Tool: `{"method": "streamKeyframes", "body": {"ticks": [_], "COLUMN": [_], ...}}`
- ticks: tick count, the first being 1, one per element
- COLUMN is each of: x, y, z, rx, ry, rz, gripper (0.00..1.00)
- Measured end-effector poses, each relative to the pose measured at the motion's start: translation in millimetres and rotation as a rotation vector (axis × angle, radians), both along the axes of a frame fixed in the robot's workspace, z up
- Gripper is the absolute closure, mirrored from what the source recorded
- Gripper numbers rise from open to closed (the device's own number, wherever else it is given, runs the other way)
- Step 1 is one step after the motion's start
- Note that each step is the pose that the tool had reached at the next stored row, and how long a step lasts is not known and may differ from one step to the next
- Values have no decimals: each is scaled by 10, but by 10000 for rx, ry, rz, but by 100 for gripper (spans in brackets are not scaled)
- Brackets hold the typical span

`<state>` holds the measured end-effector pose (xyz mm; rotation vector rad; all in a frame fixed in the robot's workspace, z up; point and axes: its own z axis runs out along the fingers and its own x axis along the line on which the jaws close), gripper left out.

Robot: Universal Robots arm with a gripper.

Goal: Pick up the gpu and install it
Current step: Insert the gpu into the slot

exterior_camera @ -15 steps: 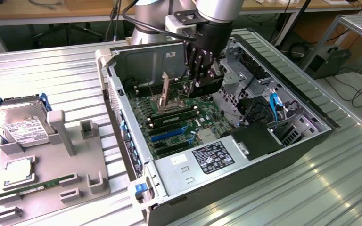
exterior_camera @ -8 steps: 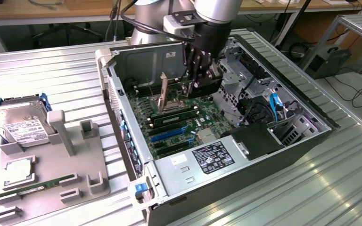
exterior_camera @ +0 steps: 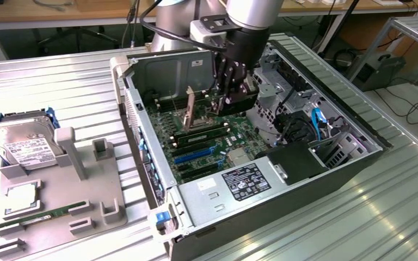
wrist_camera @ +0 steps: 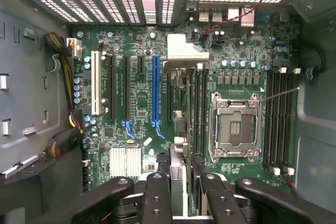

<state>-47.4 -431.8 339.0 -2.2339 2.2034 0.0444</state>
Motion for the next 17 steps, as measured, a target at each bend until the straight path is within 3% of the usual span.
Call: {"method": "streamKeyframes", "body": {"ticks": [5,17], "x": [-6,-13], "y": [-73,-150], "z": [-5,-10], "rx": [1,1], "ry": [-1,-2], "rz": [0,0], "gripper": [73,73]}}
